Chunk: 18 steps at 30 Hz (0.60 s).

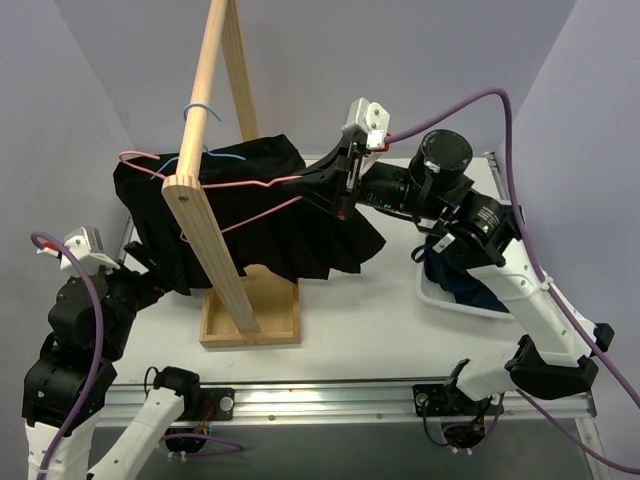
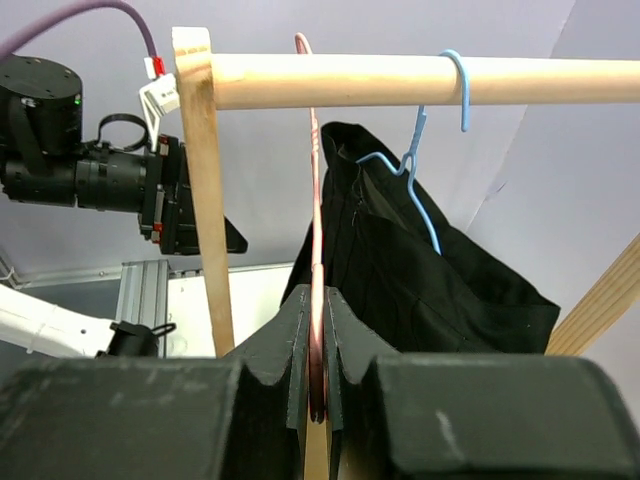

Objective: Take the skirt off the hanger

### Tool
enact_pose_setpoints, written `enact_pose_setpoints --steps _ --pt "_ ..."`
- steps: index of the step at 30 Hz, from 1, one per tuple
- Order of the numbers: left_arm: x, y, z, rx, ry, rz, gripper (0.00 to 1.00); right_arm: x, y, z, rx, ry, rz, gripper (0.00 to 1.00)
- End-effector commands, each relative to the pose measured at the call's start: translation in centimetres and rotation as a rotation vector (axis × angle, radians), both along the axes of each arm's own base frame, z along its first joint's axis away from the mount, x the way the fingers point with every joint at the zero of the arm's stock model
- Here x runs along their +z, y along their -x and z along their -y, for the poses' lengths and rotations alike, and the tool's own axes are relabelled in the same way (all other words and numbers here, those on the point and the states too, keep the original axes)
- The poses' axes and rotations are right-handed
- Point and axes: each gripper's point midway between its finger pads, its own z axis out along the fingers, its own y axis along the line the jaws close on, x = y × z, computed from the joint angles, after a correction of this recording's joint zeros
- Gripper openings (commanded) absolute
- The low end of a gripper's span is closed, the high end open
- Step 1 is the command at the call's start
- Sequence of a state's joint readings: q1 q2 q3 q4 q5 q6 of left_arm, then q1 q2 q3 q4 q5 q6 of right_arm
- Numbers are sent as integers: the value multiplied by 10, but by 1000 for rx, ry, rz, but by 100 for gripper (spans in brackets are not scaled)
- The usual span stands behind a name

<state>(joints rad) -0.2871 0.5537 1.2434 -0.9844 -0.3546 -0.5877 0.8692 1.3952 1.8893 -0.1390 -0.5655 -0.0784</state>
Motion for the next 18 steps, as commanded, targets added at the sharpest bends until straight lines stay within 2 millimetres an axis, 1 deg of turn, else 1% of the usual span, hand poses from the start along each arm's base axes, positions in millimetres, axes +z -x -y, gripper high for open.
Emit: enact_pose_setpoints --steps 1,5,6,12,15,17,18 --pt "6 -4 5 -22 15 24 94 52 20 27 -6 -126 96 0" --pt "6 -4 6 -23 15 22 95 56 26 36 -17 -136 103 0" --pt "6 -3 6 -25 15 23 95 60 29 41 -20 -150 112 0" --pt "7 -4 7 -27 17 20 95 70 38 54 -29 -170 130 0" --pt "8 -4 7 -30 18 21 95 72 42 62 -41 -172 134 0" --pt "8 -4 7 -30 18 20 95 69 43 66 -55 -170 133 0" --pt "8 -4 7 -29 15 19 95 72 47 73 -59 -182 142 0"
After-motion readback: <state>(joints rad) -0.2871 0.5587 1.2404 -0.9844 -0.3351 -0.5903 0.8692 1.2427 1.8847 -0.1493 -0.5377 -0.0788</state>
